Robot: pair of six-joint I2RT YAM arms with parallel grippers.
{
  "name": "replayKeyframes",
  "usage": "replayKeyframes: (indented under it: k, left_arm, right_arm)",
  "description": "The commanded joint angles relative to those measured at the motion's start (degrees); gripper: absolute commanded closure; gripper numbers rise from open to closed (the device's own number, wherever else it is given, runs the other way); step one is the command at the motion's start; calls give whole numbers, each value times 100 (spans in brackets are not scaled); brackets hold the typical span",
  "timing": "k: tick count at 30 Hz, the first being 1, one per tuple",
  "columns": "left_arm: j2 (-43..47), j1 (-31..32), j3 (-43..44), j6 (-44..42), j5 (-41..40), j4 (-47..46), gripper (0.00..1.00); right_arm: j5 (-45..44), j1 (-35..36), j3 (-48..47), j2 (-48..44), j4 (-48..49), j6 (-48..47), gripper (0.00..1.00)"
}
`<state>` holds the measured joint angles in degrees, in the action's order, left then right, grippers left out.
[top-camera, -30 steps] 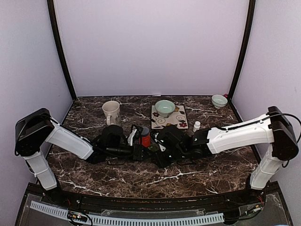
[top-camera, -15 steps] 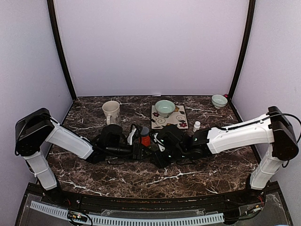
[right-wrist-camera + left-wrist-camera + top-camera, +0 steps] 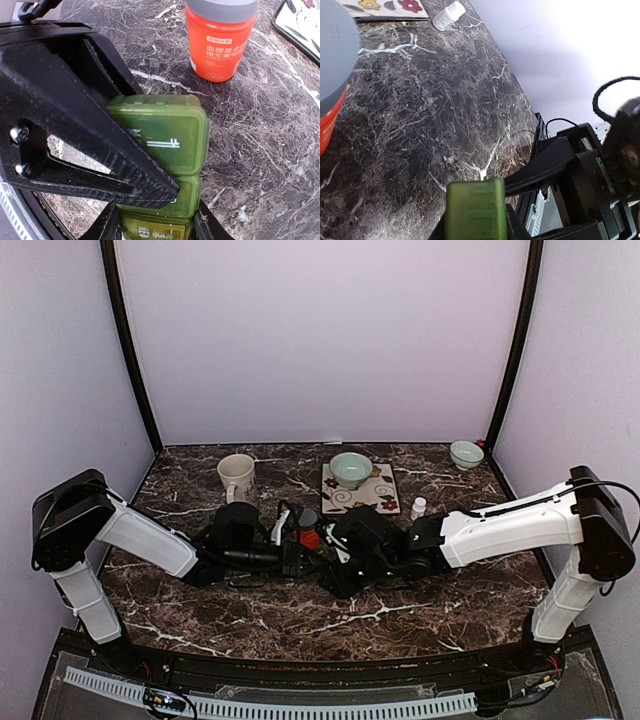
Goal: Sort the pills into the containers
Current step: Pass from the right arm to the left
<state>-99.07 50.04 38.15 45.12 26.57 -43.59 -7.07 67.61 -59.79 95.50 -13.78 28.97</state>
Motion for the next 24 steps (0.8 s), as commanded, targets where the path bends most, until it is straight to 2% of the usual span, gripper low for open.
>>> replayKeyframes:
  k: [1, 4, 10, 13, 18, 24]
  left_arm:
    - [72, -47, -114, -80, -31, -18, 90]
    - [56, -47, -115, -53, -26, -58, 100]
    - [19, -47, -124, 91, -112, -135, 100]
    - [33, -47, -107, 151, -232, -65, 100]
    - [138, -46, -83, 225, -600, 181, 100]
    - [240, -38, 161, 457, -1036, 818, 100]
  right_arm:
    - [66, 53, -134, -105, 209, -14, 65]
    - [53, 54, -144, -102, 204, -13, 64]
    - [-121, 73, -217, -162, 130, -77, 43]
    - [-267, 118, -277, -168, 65, -127, 36]
    - [-806, 269, -474, -93, -218, -177, 33]
    - [-1743, 575, -723, 144, -670, -253, 33]
